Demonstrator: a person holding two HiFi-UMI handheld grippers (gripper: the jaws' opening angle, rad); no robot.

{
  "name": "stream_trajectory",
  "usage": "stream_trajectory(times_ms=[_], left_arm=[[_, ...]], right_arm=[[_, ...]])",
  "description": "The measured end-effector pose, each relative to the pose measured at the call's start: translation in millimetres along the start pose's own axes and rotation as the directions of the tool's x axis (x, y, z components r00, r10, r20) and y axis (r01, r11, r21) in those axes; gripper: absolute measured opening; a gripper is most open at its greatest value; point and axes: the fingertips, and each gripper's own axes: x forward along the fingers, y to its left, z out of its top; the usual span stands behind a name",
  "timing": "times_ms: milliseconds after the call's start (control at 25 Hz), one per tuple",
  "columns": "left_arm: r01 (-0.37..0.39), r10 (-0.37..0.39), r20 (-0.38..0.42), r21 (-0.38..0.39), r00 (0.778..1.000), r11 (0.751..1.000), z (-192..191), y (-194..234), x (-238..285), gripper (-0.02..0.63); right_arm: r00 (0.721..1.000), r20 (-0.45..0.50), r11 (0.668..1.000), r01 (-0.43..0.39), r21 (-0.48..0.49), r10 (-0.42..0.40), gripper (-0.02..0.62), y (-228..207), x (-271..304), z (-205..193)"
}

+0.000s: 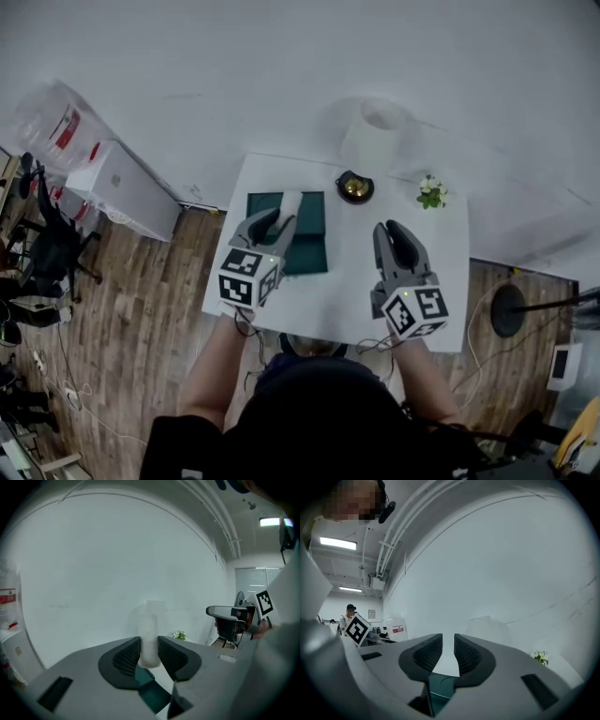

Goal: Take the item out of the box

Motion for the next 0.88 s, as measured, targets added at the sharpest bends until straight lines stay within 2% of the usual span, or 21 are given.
stream_trajectory(times_ms=[160, 400, 760, 880], left_arm=[[0.004, -0.005, 0.091, 0.013, 0.996, 1.000, 34, -10, -14, 0.118], [-0.003, -0.011, 0.217, 0.064, 0.976, 0.998, 84, -21, -34, 0.118], [-0.033, -0.025, 0.383, 0.145, 0.923, 0.989, 140, -37, -64, 0.118], [-0.057, -0.014, 0.411, 0.160, 0.912, 0.985, 146, -39, -71, 0.118]], right_arm=[[1.000, 0.018, 1.000, -0.010, -0.006, 0.011, 0.080, 4, 2, 11], [0.998, 0.062, 0.996, -0.019, -0.082, 0.024, 0.080, 11, 6, 31], [0.993, 0.112, 0.995, -0.024, -0.099, 0.035, 0.072, 19, 9, 57], [0.993, 0.111, 0.994, -0.028, -0.106, 0.040, 0.069, 20, 11, 58]])
